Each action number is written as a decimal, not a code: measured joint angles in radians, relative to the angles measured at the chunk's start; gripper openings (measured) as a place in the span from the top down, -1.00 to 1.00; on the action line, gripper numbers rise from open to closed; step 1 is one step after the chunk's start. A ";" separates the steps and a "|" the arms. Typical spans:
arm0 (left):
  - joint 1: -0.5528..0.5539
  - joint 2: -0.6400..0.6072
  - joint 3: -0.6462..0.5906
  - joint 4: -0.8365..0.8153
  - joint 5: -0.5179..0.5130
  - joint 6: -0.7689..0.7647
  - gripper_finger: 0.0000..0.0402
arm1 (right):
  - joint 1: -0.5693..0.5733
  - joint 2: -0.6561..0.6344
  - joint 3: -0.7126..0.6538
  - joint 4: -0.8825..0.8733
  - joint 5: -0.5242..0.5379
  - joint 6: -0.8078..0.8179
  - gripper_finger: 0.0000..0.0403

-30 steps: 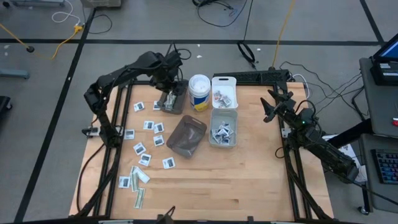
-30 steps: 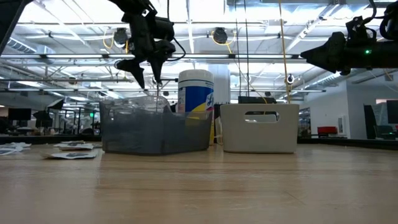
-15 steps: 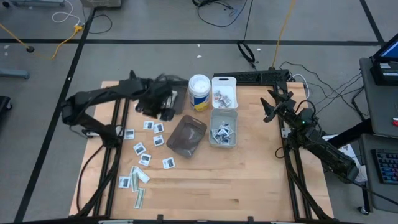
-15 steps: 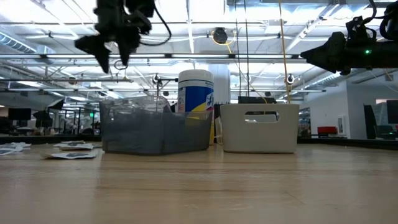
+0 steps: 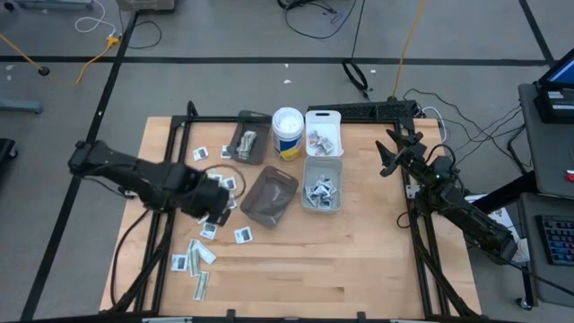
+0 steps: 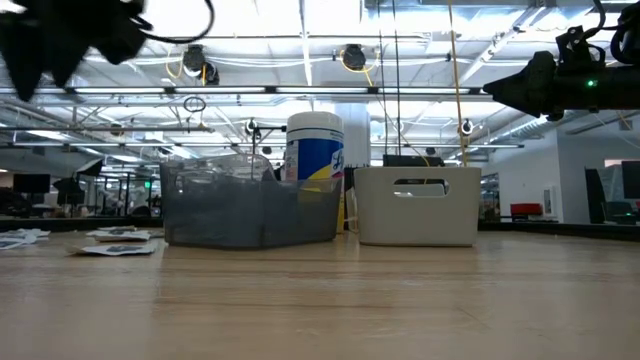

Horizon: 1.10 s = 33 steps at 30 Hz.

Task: Pick & Place First Aid Supplies
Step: Put the bandage pack into the top black bin

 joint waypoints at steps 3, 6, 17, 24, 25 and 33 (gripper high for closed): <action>-0.113 0.000 -0.011 0.002 -0.008 -0.108 -0.19 | 0.000 0.000 0.000 0.000 0.000 0.000 -0.31; -0.220 0.000 -0.011 0.014 -0.030 -0.226 -0.19 | 0.000 0.000 0.000 0.000 0.000 0.000 -0.31; -0.547 0.038 -0.011 0.155 -0.125 -0.632 -0.19 | 0.000 0.000 0.000 0.000 0.000 0.000 -0.31; -0.642 0.125 -0.011 0.239 -0.126 -0.747 -0.19 | 0.000 0.000 0.000 0.000 0.000 0.000 -0.31; -0.651 0.134 -0.011 0.254 -0.126 -0.761 -0.19 | 0.000 0.000 0.000 0.000 0.000 0.000 -0.31; -0.693 0.185 -0.011 0.340 -0.127 -0.823 -0.19 | 0.000 0.000 0.000 0.000 0.000 0.000 -0.31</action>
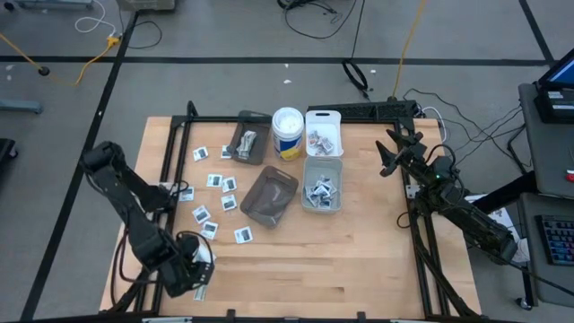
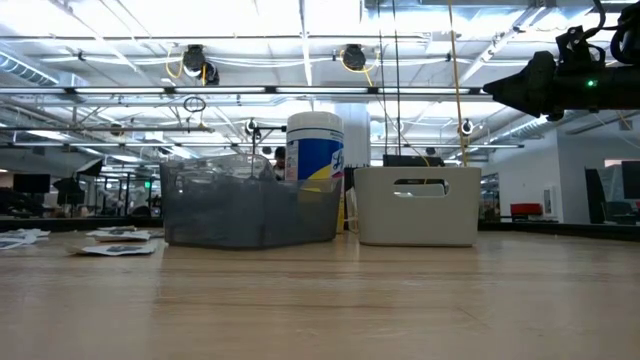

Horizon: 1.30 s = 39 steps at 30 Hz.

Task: Pick & Place First Aid Supplies
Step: Put the bandage pack into the top black bin

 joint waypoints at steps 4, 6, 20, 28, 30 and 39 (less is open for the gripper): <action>0.001 0.024 0.000 0.000 0.000 -0.005 -0.19 | 0.000 0.000 0.000 0.000 0.000 0.000 -0.31; 0.001 0.048 0.000 0.001 0.001 -0.011 -0.19 | 0.000 0.000 0.000 0.000 0.000 0.000 -0.31; 0.002 0.215 0.000 0.079 0.004 -0.018 -0.19 | 0.000 0.000 0.000 0.000 0.000 0.000 -0.31; 0.003 0.314 0.000 0.131 0.047 -0.020 -0.19 | 0.000 0.000 0.000 0.000 0.000 0.000 -0.31; 0.003 0.333 0.000 0.131 0.049 -0.020 -0.19 | 0.000 0.000 0.000 0.000 0.000 0.000 -0.31; 0.009 0.402 0.006 0.174 0.068 0.011 -0.03 | 0.000 0.000 0.000 0.000 0.000 0.000 -0.31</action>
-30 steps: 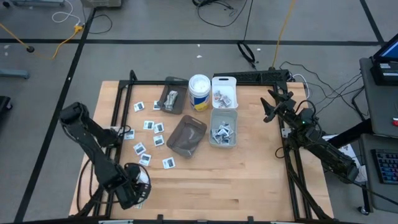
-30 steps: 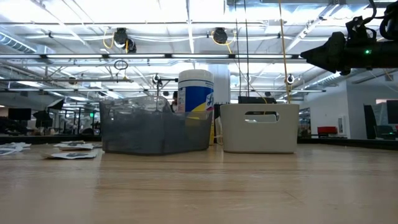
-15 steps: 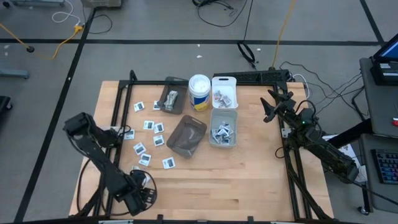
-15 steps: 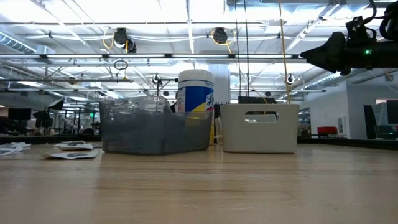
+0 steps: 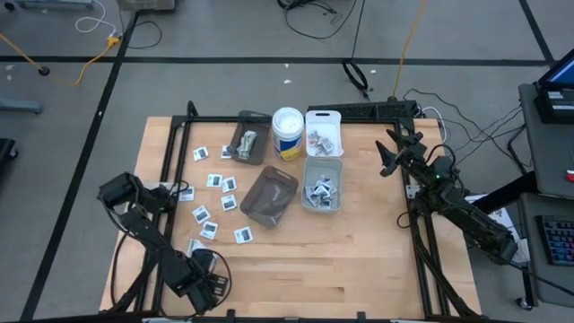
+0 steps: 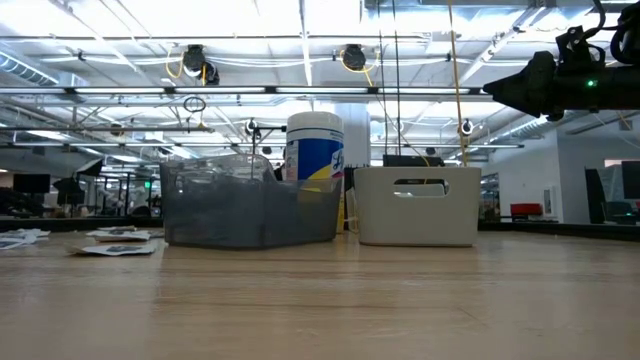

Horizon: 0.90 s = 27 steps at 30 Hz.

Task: Pick & Place First Aid Supplies
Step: Put the bandage pack into the top black bin

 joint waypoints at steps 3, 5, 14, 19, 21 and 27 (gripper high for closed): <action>0.005 0.010 -0.001 0.013 0.012 0.004 0.21 | 0.000 0.000 0.000 0.000 0.000 0.000 -0.31; 0.014 0.010 -0.001 0.019 0.024 -0.011 0.39 | 0.000 0.000 0.000 0.000 0.000 0.000 -0.31; 0.045 0.007 0.002 0.020 0.044 0.050 0.96 | 0.000 0.000 0.000 0.000 0.000 0.000 -0.31; 0.088 -0.040 -0.003 -0.055 0.026 0.128 0.88 | 0.000 0.000 0.000 0.000 0.000 0.000 -0.31; 0.114 -0.083 -0.003 -0.097 0.012 0.171 0.89 | 0.000 0.000 0.000 0.000 0.000 0.000 -0.31; 0.170 -0.213 -0.002 -0.187 -0.021 0.288 0.96 | 0.000 0.000 0.000 0.000 0.000 0.000 -0.31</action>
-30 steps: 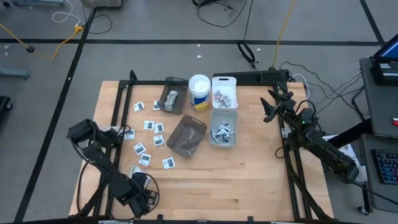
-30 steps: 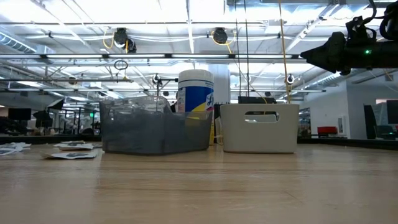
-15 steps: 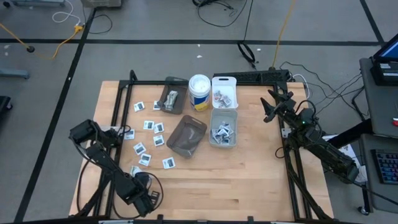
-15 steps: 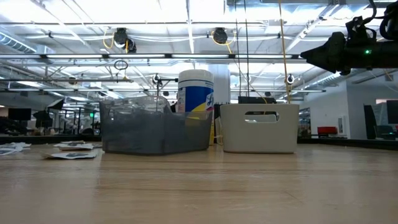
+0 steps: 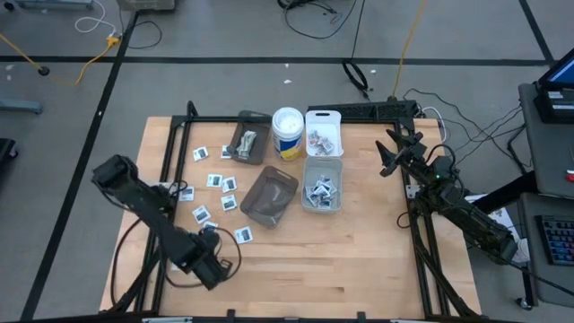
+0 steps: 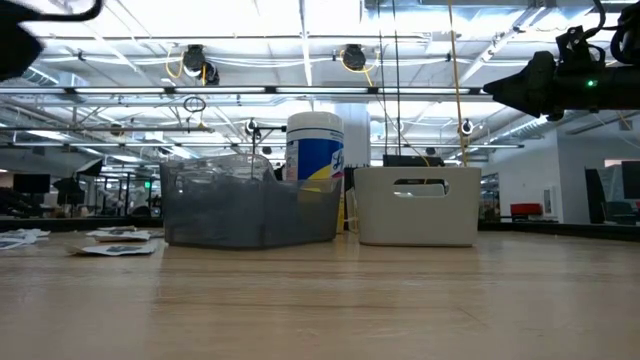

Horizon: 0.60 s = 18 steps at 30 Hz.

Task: Pick & Place First Aid Supplies
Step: Put the bandage pack into the top black bin

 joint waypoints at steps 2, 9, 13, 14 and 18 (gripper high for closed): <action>0.014 -0.038 0.000 -0.011 0.000 0.038 0.93 | 0.000 0.000 0.000 0.000 0.000 0.000 -0.31; 0.044 -0.162 0.002 -0.015 0.037 0.164 0.96 | 0.000 0.000 0.000 0.000 0.000 0.000 -0.31; 0.045 -0.212 0.002 -0.038 0.051 0.175 0.98 | 0.000 0.000 0.000 0.000 0.000 0.000 -0.31; 0.045 -0.222 0.002 -0.043 0.054 0.174 0.98 | 0.000 0.000 0.000 0.000 0.000 0.000 -0.31; 0.054 -0.247 0.002 -0.067 0.077 0.204 0.98 | 0.000 0.000 0.000 0.000 0.000 0.000 -0.31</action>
